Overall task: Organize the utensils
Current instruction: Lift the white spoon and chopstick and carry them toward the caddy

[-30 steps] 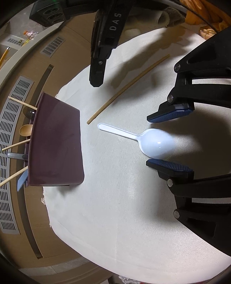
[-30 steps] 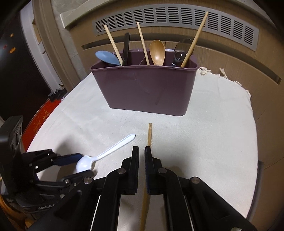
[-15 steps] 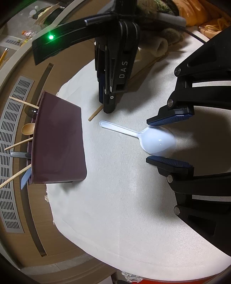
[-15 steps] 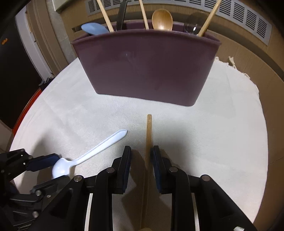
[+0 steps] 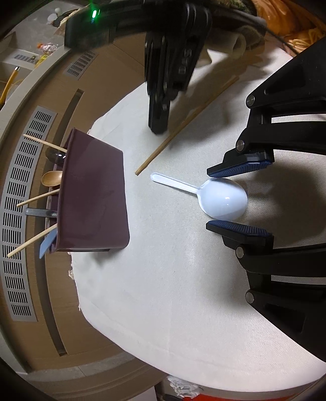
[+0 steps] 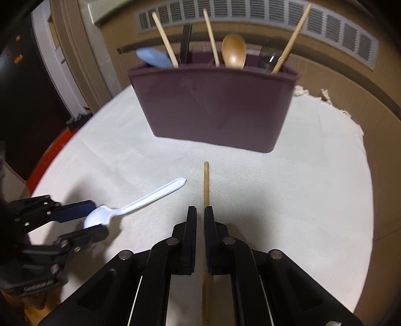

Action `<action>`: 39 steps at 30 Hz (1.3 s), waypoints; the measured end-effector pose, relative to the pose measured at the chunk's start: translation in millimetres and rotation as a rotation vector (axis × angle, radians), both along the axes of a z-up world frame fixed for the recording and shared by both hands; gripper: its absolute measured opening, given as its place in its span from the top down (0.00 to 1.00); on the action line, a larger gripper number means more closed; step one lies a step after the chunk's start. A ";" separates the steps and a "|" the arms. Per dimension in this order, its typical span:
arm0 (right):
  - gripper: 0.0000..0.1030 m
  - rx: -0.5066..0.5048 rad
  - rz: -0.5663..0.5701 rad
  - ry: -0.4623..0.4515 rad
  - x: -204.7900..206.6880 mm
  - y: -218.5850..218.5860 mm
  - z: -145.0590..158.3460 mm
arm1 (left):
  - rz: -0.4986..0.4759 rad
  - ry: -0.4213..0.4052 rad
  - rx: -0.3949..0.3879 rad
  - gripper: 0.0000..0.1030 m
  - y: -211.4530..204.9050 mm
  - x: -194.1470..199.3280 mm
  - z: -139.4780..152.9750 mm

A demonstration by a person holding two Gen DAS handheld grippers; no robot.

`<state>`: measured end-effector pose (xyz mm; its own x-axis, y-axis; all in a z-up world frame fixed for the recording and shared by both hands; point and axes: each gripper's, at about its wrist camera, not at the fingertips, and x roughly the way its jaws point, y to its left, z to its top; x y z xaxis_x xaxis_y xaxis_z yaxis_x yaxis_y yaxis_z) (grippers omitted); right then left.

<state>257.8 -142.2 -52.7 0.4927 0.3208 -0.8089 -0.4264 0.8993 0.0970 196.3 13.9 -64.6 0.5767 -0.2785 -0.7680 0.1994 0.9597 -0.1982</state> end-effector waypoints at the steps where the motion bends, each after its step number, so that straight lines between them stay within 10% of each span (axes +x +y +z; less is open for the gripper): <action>1: 0.94 0.010 0.002 -0.013 -4.5 -3.2 6.4 | -0.003 0.004 -0.001 0.65 -0.2 -0.8 0.1; 12: 0.94 -0.017 -0.007 -0.068 -26.2 -21.1 17.3 | -0.119 0.084 0.040 0.64 -19.4 -1.8 4.8; 23: 0.84 0.014 -0.033 0.013 -22.1 -31.3 -9.0 | -0.176 0.144 0.171 0.64 -53.3 76.3 -12.5; 29: 0.84 -0.007 -0.015 -0.010 -14.6 -21.6 -5.3 | -0.225 0.065 0.218 0.89 -71.4 89.8 -14.8; 39: 0.79 -0.049 0.072 -0.020 6.7 12.7 -8.7 | -0.031 -0.145 0.029 0.89 -0.1 40.1 43.1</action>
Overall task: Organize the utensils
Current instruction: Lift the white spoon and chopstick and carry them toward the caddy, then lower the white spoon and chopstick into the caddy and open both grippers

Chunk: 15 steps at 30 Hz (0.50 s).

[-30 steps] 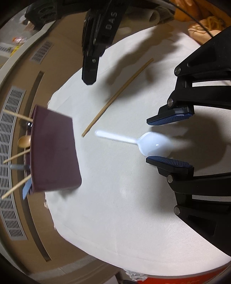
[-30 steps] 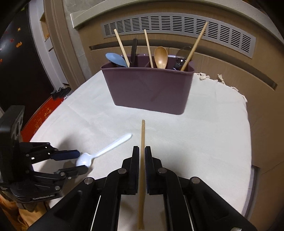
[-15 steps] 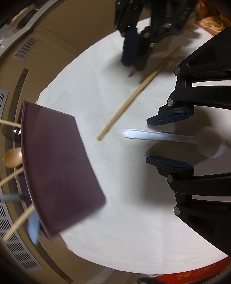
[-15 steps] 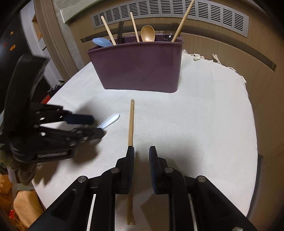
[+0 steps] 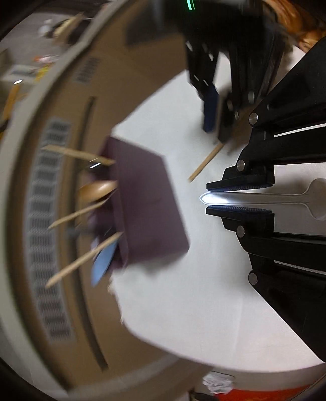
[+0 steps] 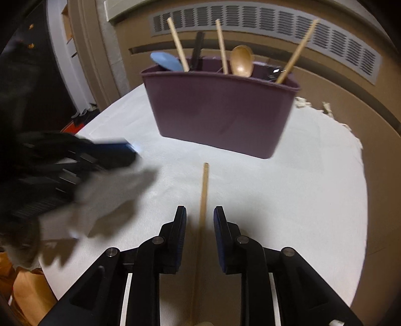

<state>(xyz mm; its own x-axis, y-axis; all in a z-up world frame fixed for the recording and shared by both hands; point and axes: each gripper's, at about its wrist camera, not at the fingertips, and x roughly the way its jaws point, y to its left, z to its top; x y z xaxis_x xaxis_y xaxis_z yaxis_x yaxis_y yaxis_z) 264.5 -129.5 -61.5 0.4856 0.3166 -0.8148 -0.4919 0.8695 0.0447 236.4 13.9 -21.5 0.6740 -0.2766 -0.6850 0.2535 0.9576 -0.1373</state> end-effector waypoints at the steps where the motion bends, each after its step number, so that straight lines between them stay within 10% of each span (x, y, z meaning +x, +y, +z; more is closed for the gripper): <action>1: 0.79 -0.005 0.003 0.006 5.4 4.3 -2.9 | 0.017 -0.025 -0.015 0.89 7.4 -5.8 6.7; 15: 0.94 -0.003 -0.005 0.013 11.1 13.2 -7.1 | 0.085 -0.131 -0.122 0.89 49.2 -45.3 32.6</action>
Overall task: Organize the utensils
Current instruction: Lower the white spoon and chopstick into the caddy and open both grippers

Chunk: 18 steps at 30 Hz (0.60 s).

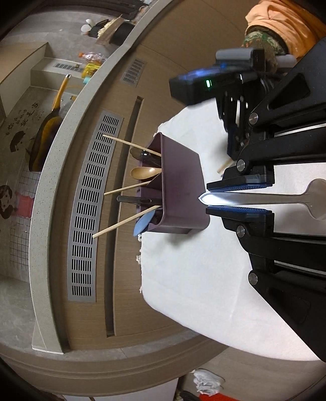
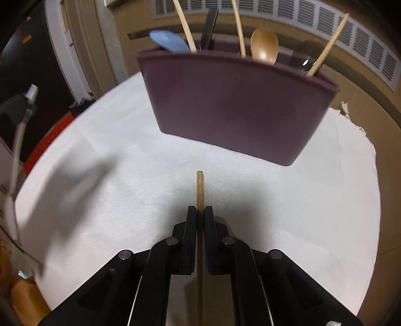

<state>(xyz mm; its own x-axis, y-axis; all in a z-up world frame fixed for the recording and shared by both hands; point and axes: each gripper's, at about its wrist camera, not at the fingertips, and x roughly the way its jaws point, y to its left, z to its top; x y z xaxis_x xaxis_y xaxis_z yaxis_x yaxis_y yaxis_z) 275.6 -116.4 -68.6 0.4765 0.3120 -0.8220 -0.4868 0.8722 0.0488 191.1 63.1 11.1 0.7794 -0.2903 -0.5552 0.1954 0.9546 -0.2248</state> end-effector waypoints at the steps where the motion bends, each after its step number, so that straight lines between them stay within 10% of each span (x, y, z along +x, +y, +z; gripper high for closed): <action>1: 0.94 0.033 -0.009 -0.005 -4.4 -6.0 6.2 | 0.002 0.002 -0.002 0.89 -0.1 -1.3 1.7; 8: 0.94 0.240 -0.047 -0.128 -41.3 -48.2 72.8 | 0.010 -0.043 -0.059 0.89 -6.4 -12.0 22.9; 18: 0.94 0.320 -0.080 -0.614 -22.8 -51.3 258.6 | 0.019 -0.413 -0.080 0.89 -27.5 33.5 163.3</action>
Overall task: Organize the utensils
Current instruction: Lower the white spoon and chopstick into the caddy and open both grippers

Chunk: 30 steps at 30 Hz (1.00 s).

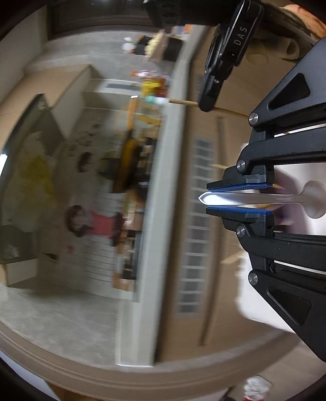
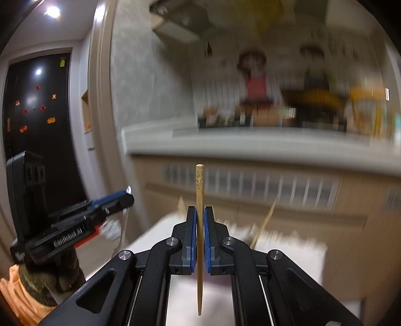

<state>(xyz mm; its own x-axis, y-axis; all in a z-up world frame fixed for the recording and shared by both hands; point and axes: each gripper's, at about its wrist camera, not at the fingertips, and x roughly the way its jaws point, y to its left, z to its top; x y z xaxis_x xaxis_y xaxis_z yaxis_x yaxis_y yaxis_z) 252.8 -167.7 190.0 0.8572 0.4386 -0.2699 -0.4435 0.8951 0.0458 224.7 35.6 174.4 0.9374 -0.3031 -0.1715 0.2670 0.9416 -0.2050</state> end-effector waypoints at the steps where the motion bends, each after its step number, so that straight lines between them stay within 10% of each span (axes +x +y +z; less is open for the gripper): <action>1: 0.94 -0.006 -0.016 -0.024 8.3 1.3 14.6 | -0.006 -0.021 -0.022 0.89 0.1 11.5 11.4; 10: 0.94 -0.024 -0.080 -0.065 71.5 6.6 20.1 | 0.045 -0.105 -0.082 0.89 0.6 88.8 16.7; 20: 0.94 -0.065 -0.122 0.098 117.2 7.4 -80.6 | 0.079 0.121 -0.093 0.89 -5.2 158.2 -100.9; 30: 0.94 -0.112 -0.100 0.333 133.7 14.7 -170.9 | 0.060 0.279 -0.017 0.85 -18.1 144.4 -169.1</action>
<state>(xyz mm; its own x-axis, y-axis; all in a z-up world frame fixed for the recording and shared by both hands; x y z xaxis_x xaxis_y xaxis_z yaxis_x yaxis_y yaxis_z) 386.5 -153.0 19.1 0.7516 0.3088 -0.5828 -0.3307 0.9410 0.0720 369.0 17.6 5.3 0.8708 -0.2540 -0.4210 0.1422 0.9497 -0.2790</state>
